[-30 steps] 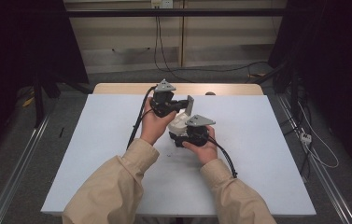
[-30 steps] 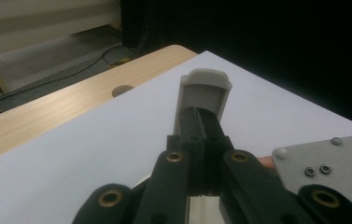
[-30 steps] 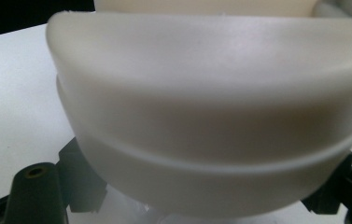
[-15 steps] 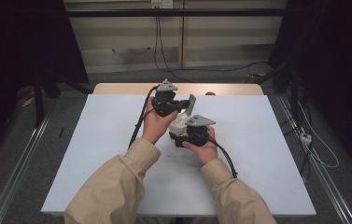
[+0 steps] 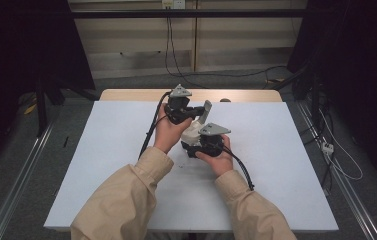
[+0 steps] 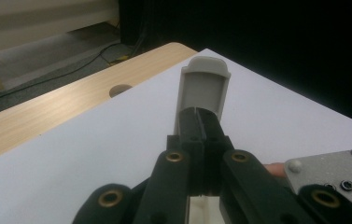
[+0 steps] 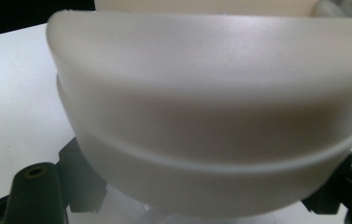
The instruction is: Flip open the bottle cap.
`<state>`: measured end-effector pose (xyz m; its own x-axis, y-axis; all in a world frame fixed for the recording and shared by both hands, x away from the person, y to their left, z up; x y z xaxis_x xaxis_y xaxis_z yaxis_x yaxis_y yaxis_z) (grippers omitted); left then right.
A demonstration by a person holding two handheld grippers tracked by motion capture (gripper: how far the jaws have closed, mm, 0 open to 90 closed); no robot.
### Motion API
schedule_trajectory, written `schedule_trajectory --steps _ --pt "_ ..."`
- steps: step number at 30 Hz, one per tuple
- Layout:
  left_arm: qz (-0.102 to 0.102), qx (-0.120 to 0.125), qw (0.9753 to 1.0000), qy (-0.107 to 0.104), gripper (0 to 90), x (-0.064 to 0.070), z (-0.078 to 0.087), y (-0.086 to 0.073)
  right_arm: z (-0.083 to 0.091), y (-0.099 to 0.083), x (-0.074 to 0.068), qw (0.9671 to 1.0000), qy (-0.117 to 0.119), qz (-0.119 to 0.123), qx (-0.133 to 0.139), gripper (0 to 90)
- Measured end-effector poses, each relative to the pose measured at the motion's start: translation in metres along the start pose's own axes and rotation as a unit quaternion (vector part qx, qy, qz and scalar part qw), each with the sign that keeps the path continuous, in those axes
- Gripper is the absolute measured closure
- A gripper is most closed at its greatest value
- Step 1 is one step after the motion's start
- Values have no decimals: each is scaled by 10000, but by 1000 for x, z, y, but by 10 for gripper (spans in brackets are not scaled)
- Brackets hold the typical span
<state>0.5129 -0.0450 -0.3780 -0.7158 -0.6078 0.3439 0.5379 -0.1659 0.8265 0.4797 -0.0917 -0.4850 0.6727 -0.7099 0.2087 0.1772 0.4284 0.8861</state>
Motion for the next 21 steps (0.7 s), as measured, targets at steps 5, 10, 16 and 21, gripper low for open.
schedule_trajectory --steps 5,10,16,21 --pt "9 -25 10000 13 900 0 -2 0 0 0 0 10000 3 4 -6 187" --pt "15 -16 10000 6 900 1 -4 -1 0 0 0 10000 6 5 -6 187" --pt "-19 -77 10000 24 900 1 -7 -2 0 0 0 10000 7 6 -6 187" --pt "-22 -90 10000 20 900 1 -8 -1 0 0 0 10000 8 4 -9 187"
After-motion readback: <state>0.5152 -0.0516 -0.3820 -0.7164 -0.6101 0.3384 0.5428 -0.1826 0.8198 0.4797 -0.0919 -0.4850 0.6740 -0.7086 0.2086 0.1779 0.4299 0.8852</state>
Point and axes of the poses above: each handheld gripper's, and its own axes: z roughly backward along the jaws, y roughly out of its top, x roughly to its right, the point moved 7 cm from there along -z, roughly forward along the jaws, and after that the axes turned 14 degrees about z, right-handed, at the moved point
